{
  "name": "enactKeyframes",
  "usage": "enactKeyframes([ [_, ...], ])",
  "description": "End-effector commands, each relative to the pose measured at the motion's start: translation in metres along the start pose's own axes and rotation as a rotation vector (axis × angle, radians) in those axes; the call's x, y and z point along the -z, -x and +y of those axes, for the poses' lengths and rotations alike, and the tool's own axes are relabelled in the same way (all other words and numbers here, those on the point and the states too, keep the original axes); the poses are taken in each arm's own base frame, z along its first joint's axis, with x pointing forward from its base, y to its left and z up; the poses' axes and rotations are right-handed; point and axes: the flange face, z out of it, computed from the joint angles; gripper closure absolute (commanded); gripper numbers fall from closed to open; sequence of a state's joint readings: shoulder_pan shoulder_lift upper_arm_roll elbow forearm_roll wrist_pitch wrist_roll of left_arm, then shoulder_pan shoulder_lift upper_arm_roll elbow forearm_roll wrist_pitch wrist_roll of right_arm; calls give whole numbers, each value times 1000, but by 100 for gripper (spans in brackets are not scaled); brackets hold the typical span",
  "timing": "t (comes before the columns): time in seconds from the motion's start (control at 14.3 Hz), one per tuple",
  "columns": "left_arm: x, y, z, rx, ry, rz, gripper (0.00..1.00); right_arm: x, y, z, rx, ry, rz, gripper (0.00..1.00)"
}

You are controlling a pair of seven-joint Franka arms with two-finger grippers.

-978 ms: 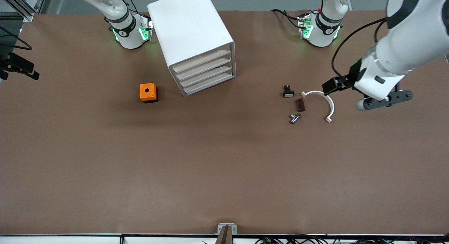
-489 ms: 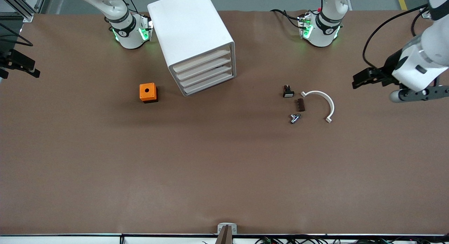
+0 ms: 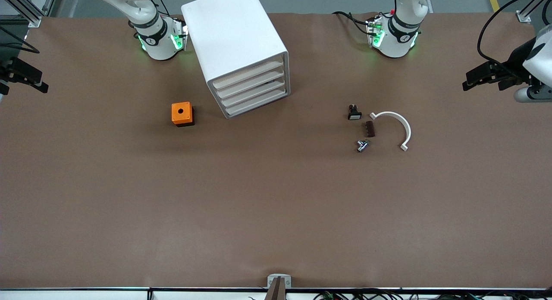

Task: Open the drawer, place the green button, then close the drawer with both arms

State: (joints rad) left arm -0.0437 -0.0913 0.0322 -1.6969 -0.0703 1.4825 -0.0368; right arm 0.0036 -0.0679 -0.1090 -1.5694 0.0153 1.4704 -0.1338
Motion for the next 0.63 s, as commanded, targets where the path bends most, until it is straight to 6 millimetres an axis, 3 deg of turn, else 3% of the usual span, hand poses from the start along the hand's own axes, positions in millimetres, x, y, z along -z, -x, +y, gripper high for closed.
enactKeyframes([
  [0.0, -19, 19, -6, -15, -17, 48, 1, 1, 13, 0, 15, 3, 9, 0],
  [0.35, -24, 14, -1, -21, -32, 104, 1, 1, 12, 0, 14, 4, 15, 0],
  [0.56, -9, 6, 1, -26, -31, 159, 1, 0, 11, 1, 11, 4, 15, 0],
])
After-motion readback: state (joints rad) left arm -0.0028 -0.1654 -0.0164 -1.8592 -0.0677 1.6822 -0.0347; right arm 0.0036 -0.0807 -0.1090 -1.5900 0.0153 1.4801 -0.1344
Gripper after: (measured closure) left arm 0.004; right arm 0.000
